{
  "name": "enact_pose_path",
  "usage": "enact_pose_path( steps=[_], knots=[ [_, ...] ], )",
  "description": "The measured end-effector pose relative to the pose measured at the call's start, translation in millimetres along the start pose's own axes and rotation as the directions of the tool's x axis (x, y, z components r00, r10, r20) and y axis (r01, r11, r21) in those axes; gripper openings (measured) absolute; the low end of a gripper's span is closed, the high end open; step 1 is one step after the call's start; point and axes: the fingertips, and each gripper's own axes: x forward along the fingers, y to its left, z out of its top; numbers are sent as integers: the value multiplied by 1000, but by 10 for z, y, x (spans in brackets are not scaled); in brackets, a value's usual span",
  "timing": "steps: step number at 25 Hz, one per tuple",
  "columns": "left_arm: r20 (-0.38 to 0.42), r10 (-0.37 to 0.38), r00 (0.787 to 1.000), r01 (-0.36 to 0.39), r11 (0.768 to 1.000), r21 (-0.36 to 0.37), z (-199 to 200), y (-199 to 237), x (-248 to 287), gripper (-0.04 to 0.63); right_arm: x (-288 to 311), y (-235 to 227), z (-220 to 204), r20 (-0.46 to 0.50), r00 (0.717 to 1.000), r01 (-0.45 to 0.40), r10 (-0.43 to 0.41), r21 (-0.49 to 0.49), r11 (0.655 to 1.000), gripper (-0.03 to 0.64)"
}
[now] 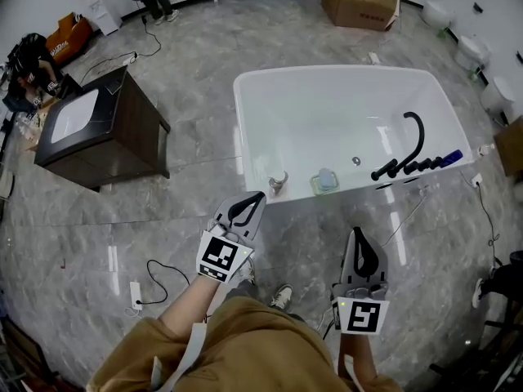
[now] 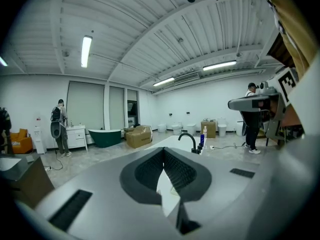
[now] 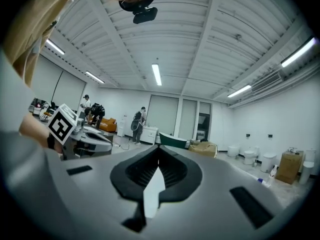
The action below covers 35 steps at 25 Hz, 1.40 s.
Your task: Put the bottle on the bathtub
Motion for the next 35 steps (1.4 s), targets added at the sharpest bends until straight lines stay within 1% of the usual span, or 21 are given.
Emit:
enact_pose_path(
  steps=[3,7,11,19,24,27,30,35],
  knots=[
    [25,11,1000,-11,1000,16,193,32,-68,8,19,-48,89,21,1000,-1,1,3,1000,6],
    [64,31,997,-32,999,11,502,67,-207,8,42,-103,195,39,999,1,-1,5,1000,6],
    [111,49,993,-53,998,35,786,78,-353,8,95,-137,269,54,999,-3,3,4,1000,6],
    [162,104,981,-108,994,15,1126,239,-669,8,200,-117,372,65,998,-17,17,3,1000,6],
    [171,119,978,-126,991,35,1204,264,-871,8,231,-107,438,78,997,-17,17,0,1000,6],
    [171,130,977,-134,991,9,1213,320,-971,8,240,-101,476,83,996,-11,11,2,1000,6],
    [176,138,975,-140,990,2,1218,324,-1089,8,233,-77,498,82,997,-12,12,0,1000,6],
    [147,171,974,-170,985,-19,1124,343,-1352,8,203,-21,503,75,997,-12,12,11,1000,6]
  ],
)
